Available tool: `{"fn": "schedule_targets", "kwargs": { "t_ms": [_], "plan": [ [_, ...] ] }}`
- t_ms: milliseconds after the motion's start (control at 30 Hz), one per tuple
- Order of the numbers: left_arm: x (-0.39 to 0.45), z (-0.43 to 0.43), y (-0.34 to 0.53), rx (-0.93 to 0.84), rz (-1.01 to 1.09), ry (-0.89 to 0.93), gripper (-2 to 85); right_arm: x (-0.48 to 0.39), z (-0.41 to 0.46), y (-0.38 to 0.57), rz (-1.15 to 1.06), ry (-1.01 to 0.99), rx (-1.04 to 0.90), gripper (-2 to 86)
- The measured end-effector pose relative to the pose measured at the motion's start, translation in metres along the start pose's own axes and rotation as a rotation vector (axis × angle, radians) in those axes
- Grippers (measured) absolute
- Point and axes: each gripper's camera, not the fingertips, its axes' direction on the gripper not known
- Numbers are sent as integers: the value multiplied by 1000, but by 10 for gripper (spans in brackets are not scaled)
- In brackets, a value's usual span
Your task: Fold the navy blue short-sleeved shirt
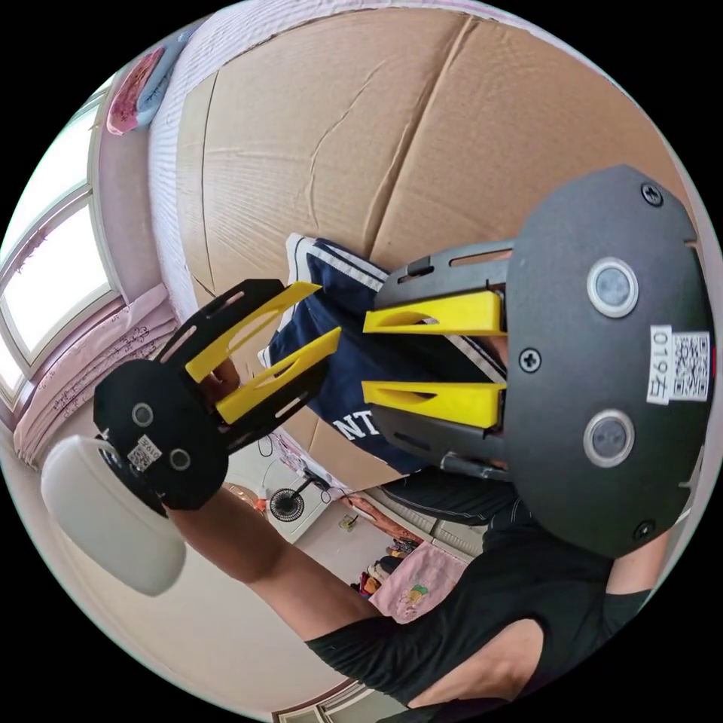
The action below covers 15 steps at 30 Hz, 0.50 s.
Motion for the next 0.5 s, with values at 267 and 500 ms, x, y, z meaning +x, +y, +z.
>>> {"fn": "schedule_targets", "kwargs": {
  "t_ms": [267,500],
  "plan": [
    [-23,-8,-29,-22,74,47,81,-82,44,-33,-182,124,10,60],
    [-16,-22,-71,-132,193,-48,71,-121,65,-52,-249,105,23,55]
  ]
}}
